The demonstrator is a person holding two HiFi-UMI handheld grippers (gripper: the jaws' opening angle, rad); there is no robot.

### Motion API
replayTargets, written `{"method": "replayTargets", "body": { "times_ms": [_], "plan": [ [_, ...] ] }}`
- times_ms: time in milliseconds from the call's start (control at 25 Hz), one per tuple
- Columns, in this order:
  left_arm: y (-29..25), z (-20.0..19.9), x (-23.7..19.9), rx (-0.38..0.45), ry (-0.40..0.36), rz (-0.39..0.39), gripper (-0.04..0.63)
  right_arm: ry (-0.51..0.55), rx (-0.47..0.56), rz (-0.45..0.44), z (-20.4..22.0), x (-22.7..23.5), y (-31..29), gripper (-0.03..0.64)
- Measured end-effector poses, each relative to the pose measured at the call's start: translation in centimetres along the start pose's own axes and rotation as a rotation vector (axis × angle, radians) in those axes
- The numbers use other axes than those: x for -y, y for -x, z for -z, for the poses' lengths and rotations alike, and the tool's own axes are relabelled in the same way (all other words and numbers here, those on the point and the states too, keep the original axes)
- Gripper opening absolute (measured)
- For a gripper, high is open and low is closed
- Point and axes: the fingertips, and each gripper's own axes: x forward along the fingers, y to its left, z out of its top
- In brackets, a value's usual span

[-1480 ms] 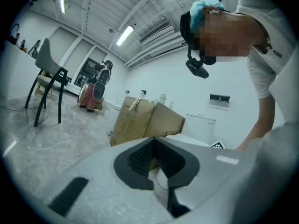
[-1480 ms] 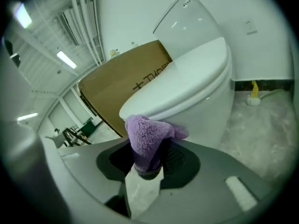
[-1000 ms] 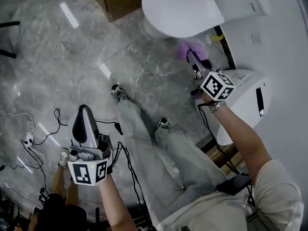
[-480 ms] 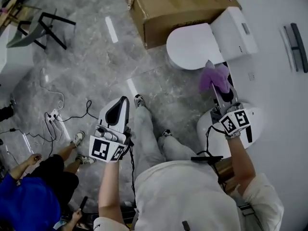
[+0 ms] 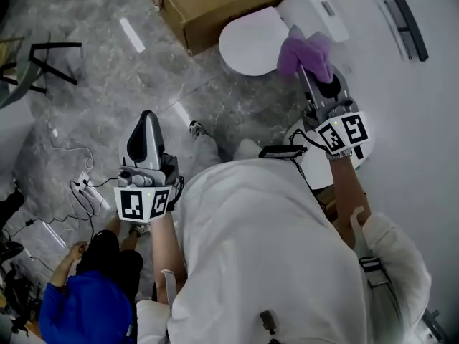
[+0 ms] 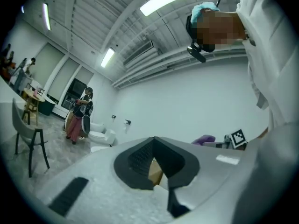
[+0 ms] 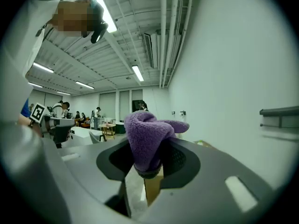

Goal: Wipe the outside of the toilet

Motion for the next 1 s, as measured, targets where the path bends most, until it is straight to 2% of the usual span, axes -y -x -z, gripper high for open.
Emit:
{"method": "replayTargets", "body": {
  "times_ms": [80,160,240,320,520,720,880,1000],
  "plan": [
    [-1.7,-1.9,-0.8,0.035,0.005,0.012,0.005,0.01,0.054,0.022,-2.2,0.1,-0.7,0.143],
    [-3.0,-3.5,-0.4,0.044,-0.026,0.055,0.005,0.003,0.107,0.028,-4.2,-0.1,-0.8,0.143],
    [-4.6,-4.6,0.5,0.046,-0.068,0.089,0.005,-0.006,0.146,0.017,-5.7,0.1,-1.1,0.143],
    [-6.8,-5.3,0.9,0.048,-0.097,0.088,0.005,-0.015,0.169,-0.013,-6.7,0.9,-2.4,0.143],
    [-10.6,-5.4,3.0,0.059,-0.141,0.002,0.005,-0.034,0.168,-0.139,-6.7,3.0,-5.3,0.143],
    [-12.6,-4.6,5.9,0.067,-0.109,-0.094,0.005,-0.032,0.128,-0.318,-6.9,3.9,-6.2,0.14],
    [-14.3,-4.0,6.6,0.085,-0.119,-0.191,0.005,-0.015,0.123,-0.481,-6.9,3.3,-8.2,0.14],
    [-14.4,-3.4,7.3,0.092,-0.132,-0.255,0.005,0.011,0.103,-0.572,-6.2,2.3,-9.2,0.14]
  ]
}}
